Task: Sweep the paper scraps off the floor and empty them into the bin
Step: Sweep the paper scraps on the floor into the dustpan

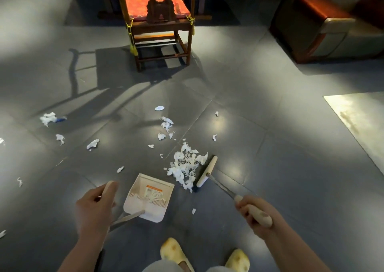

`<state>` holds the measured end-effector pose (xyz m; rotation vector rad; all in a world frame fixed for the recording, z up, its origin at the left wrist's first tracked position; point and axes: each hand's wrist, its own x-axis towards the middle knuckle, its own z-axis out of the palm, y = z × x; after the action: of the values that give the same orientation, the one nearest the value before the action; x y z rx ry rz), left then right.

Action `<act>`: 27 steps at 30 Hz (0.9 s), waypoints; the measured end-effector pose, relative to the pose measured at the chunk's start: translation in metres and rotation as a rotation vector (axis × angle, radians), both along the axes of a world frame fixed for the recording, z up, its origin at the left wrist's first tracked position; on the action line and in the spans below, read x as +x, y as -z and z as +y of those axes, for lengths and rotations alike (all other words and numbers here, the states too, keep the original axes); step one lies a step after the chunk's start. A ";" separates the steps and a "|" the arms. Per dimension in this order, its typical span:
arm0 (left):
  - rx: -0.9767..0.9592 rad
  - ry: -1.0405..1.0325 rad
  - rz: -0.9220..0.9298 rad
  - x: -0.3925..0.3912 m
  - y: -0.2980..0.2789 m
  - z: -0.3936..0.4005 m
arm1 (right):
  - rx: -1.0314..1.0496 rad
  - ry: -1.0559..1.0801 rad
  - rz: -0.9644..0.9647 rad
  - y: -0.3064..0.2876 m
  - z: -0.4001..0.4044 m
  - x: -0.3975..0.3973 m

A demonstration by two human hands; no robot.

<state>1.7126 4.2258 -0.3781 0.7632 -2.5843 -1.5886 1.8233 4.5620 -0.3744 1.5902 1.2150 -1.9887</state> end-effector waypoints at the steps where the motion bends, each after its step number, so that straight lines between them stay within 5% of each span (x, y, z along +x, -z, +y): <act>1: 0.005 -0.017 0.000 0.000 0.000 -0.004 | 0.023 -0.027 0.005 -0.003 0.000 0.002; 7: 0.006 -0.110 -0.019 0.003 0.001 -0.017 | 0.344 -0.396 -0.002 -0.040 -0.007 0.011; 23: 0.056 -0.219 -0.067 0.040 0.001 -0.011 | 0.091 -0.773 0.030 -0.022 -0.026 -0.064; 27: -0.003 -0.286 -0.087 0.046 0.001 0.004 | 0.189 -0.919 0.021 -0.007 -0.005 -0.103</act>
<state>1.7588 4.2298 -0.3792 1.1648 -2.3952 -1.4958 1.7198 4.5569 -0.3669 0.8001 1.7504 -1.3106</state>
